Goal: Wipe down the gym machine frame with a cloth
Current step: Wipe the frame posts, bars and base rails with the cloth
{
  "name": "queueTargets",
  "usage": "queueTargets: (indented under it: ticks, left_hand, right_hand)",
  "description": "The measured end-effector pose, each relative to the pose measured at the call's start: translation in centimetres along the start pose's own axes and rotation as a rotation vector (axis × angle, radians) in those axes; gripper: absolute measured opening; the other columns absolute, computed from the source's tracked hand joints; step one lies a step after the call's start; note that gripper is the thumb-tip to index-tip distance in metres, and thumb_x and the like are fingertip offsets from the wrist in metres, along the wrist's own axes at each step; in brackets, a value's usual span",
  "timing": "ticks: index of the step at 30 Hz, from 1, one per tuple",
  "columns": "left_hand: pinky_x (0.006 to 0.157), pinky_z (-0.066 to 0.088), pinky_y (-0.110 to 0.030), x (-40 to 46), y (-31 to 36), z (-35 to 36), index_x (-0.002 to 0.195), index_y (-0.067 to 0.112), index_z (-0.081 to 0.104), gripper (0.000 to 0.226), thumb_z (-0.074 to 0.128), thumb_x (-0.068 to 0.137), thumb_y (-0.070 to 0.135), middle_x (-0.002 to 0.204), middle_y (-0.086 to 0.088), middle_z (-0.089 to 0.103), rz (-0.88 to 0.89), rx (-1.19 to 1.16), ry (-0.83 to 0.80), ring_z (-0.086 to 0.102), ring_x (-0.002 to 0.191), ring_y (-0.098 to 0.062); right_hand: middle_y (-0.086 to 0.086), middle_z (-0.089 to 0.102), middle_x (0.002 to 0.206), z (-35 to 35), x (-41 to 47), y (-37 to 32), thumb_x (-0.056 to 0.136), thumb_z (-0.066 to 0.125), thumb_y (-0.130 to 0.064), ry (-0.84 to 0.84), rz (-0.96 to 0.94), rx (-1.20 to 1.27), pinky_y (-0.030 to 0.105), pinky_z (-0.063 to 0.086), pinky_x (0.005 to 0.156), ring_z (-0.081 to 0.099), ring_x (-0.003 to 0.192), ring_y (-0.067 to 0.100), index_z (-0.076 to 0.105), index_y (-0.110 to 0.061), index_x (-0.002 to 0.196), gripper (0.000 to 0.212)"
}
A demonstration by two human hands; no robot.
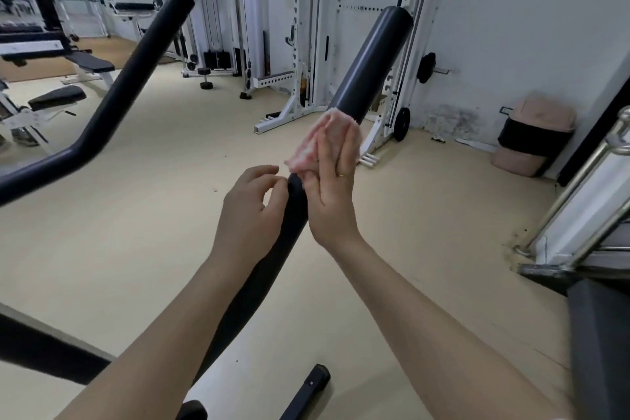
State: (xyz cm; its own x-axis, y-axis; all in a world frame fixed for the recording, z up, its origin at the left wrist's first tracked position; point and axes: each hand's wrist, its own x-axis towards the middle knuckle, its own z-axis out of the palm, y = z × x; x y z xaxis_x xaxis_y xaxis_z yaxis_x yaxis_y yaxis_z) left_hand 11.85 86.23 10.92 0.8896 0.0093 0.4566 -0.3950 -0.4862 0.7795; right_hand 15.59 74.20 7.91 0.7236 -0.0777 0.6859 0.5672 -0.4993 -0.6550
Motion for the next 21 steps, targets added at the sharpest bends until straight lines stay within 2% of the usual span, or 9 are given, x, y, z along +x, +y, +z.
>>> queueTargets:
  ticks: [2,4,6,9,11,13,17,19,21]
  left_hand:
    - [0.074,0.033,0.002,1.4,1.0,0.5,0.111,0.018,0.065,0.026,0.044,0.096,0.016,0.117,0.009,0.059,-0.022,-0.060,-0.002,0.051,0.092,0.004]
    - [0.071,0.033,0.004,2.9,2.0,1.0,0.123,0.023,0.059,0.030,0.042,0.098,0.019,0.122,0.010,0.058,-0.068,-0.107,-0.037,0.051,0.096,0.001]
    - [0.077,0.037,-0.006,4.4,3.2,1.8,0.132,0.029,0.051,0.036,0.044,0.098,0.022,0.126,0.013,0.054,-0.039,-0.101,-0.100,0.052,0.102,-0.002]
    - [0.087,0.040,-0.023,6.1,4.6,2.9,0.140,0.036,0.040,0.049,0.051,0.094,0.022,0.125,0.011,0.055,0.057,-0.022,-0.190,0.055,0.108,-0.010]
    - [0.087,0.041,-0.024,6.7,4.4,3.3,0.141,0.036,0.039,0.055,0.056,0.091,0.020,0.124,0.008,0.059,0.095,0.024,-0.190,0.056,0.108,-0.014]
    - [0.088,0.042,-0.023,6.7,3.9,3.4,0.141,0.038,0.039,0.058,0.060,0.090,0.019,0.124,0.012,0.059,0.119,0.008,-0.188,0.057,0.107,-0.013]
    - [0.087,0.041,-0.021,7.0,3.7,3.2,0.138,0.043,0.040,0.058,0.061,0.089,0.021,0.121,0.026,0.053,0.108,-0.034,-0.185,0.057,0.108,-0.006]
    - [0.087,0.040,-0.021,7.0,3.7,3.3,0.139,0.044,0.039,0.057,0.059,0.090,0.023,0.123,0.023,0.054,0.104,-0.004,-0.176,0.055,0.109,-0.005]
    - [0.088,0.035,-0.018,6.6,3.6,3.6,0.142,0.040,0.034,0.057,0.056,0.093,0.024,0.126,0.024,0.048,0.130,0.039,-0.172,0.048,0.111,0.001]
  right_hand:
    - [0.004,-0.019,0.158,-1.0,1.9,0.9,0.097,0.039,-0.031,0.003,-0.047,-0.004,0.018,-0.002,0.116,-0.018,0.143,0.004,0.016,-0.024,0.149,0.057]
    - [0.008,-0.015,0.158,-2.4,6.1,1.0,0.096,0.041,-0.031,0.097,-0.036,-0.047,0.031,0.000,0.119,-0.014,0.146,0.015,0.021,-0.019,0.151,0.059]
    - [0.010,-0.016,0.158,-4.0,10.9,0.9,0.096,0.044,-0.030,0.201,0.030,-0.082,0.039,0.002,0.120,-0.015,0.144,0.012,0.021,-0.017,0.152,0.061]
    - [0.007,-0.023,0.157,-6.0,14.4,0.8,0.098,0.050,-0.026,0.195,0.052,-0.035,0.044,0.005,0.121,-0.018,0.132,-0.009,0.016,-0.021,0.152,0.064]
    - [0.002,-0.028,0.156,-6.3,13.2,0.6,0.099,0.052,-0.026,0.113,0.070,0.027,0.036,0.002,0.120,-0.019,0.130,-0.012,0.010,-0.025,0.152,0.068]
    - [-0.001,-0.032,0.154,-6.0,11.0,1.1,0.099,0.049,-0.024,0.035,0.081,0.093,0.030,0.000,0.118,-0.023,0.135,-0.006,0.003,-0.028,0.152,0.070]
    - [0.001,-0.035,0.153,-6.8,13.4,0.8,0.098,0.050,-0.030,0.047,0.119,0.118,0.033,0.002,0.118,-0.025,0.143,0.010,0.000,-0.027,0.153,0.075]
    - [0.006,-0.034,0.153,-7.6,15.4,0.2,0.099,0.050,-0.025,0.087,0.150,0.069,0.019,-0.002,0.112,-0.024,0.140,0.006,0.002,-0.019,0.153,0.072]
    - [0.009,-0.035,0.152,-7.5,14.9,0.3,0.100,0.047,-0.023,0.081,0.083,0.045,0.007,-0.008,0.106,-0.028,0.137,0.003,0.000,-0.014,0.152,0.071]
